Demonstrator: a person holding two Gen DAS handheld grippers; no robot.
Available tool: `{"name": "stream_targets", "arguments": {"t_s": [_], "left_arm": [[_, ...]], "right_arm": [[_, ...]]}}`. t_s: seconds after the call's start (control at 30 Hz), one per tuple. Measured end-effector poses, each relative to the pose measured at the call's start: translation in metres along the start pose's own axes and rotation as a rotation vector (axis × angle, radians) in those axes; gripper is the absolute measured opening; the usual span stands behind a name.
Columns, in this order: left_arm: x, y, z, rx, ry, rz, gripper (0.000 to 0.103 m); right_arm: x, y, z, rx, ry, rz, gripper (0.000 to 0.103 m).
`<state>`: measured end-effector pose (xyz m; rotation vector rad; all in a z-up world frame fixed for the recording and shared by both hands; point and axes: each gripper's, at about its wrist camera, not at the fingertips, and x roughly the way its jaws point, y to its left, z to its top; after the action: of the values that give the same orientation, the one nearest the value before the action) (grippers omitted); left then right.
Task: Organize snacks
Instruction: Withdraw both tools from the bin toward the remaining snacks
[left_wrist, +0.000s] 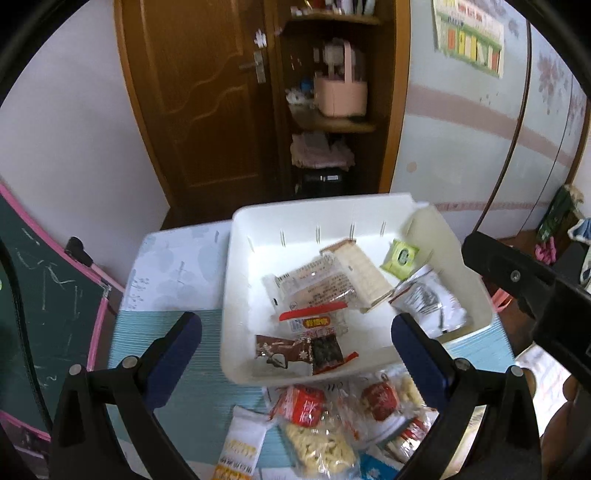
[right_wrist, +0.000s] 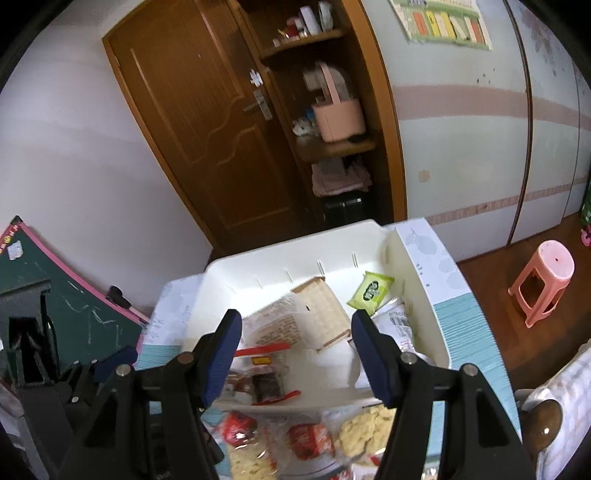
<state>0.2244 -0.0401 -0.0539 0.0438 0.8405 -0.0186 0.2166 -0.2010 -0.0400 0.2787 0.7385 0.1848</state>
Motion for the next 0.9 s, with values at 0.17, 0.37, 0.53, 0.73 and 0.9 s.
{"name": "stream_targets", "arguments": {"t_s": [0.17,0.37,0.53,0.73,0.9], "left_arm": [[-0.05,0.016,-0.01,-0.034,-0.052,-0.009,0.102],[-0.097,0.034,-0.037,-0.03,-0.105,0.013,0.102],[-0.116,0.054,-0.065,-0.021,-0.13,0.045,0.102],[-0.106,0.083,-0.098,-0.034,-0.082,0.04,0.102],[-0.072,0.106,-0.123,-0.081,0.033,0.04,0.102]], "right_arm": [[-0.05,0.018,-0.003,-0.023,-0.064,0.007,0.062],[-0.1,0.032,-0.026,-0.043,-0.117,0.003,0.067],[-0.123,0.04,-0.052,-0.084,-0.122,-0.004,0.068],[-0.123,0.047,-0.09,-0.188,-0.087,-0.052,0.068],[-0.097,0.046,-0.127,-0.278,0.01,-0.071,0.068]]}}
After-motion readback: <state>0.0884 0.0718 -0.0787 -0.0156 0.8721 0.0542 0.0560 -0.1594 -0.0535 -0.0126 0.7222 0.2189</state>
